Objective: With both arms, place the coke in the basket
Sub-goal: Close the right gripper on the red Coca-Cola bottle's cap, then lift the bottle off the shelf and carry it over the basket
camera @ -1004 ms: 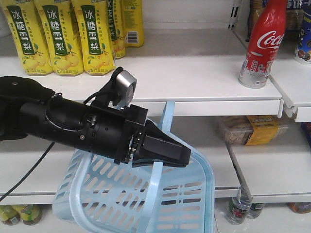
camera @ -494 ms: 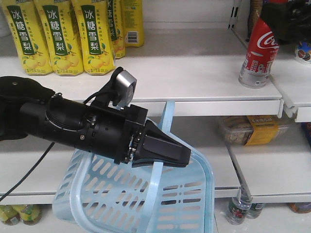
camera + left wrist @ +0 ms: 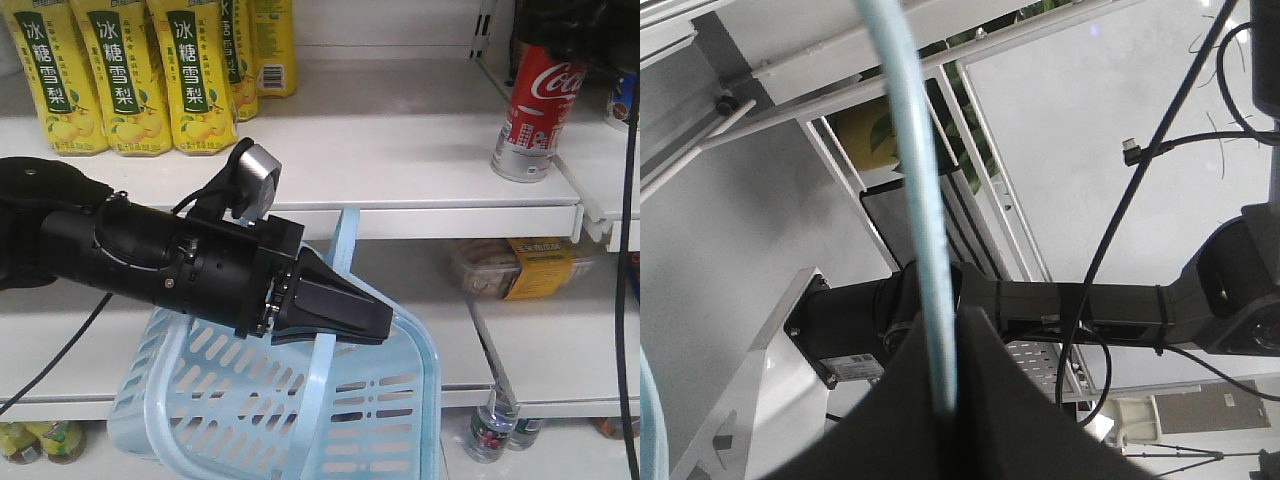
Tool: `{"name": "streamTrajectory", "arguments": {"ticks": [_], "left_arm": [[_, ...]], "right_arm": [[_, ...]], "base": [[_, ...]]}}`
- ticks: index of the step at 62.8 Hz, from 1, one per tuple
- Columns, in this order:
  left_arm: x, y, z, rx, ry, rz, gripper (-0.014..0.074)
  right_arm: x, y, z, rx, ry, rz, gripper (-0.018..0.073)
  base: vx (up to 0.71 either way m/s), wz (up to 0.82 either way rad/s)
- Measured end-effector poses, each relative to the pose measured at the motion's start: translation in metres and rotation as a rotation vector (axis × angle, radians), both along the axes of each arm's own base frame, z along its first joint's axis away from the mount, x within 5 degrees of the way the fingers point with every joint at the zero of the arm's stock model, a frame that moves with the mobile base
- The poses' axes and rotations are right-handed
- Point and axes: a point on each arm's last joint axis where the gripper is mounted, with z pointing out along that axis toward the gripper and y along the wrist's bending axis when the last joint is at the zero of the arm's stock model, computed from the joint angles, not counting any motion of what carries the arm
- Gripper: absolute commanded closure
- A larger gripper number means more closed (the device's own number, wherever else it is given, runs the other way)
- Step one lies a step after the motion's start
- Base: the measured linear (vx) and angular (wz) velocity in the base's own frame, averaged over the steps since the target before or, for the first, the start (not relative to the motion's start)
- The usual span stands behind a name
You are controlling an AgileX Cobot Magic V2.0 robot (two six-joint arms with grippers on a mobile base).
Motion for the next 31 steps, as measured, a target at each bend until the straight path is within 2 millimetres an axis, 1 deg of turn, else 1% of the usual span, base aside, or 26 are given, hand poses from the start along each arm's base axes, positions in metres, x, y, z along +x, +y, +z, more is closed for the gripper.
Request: {"name": "streamTrajectory", "arguments": {"ticks": [3, 10, 16, 24, 31], "left_arm": [[0.0, 0.0, 0.0, 0.0, 0.0, 0.0, 0.0603], [0.0, 0.0, 0.0, 0.0, 0.0, 0.0, 0.0603], [0.0, 0.0, 0.0, 0.0, 0.0, 0.0, 0.0603], [0.0, 0.0, 0.0, 0.001, 0.0, 0.0, 0.0603], [0.0, 0.0, 0.0, 0.001, 0.0, 0.0, 0.0603]], "right_arm": [[0.0, 0.001, 0.0, -0.003, 0.004, 0.007, 0.0578], [-0.004, 0.003, 0.002, -0.007, 0.015, 0.033, 0.0568], [-0.014, 0.006, 0.006, -0.016, 0.032, 0.08, 0.0568], [-0.041, 0.011, 0.016, -0.059, 0.059, 0.171, 0.0564], [-0.078, 0.013, 0.031, -0.114, 0.068, 0.241, 0.0564]], "base": [[0.0, 0.0], [0.0, 0.0], [0.0, 0.0], [0.0, 0.0], [0.0, 0.0]]}}
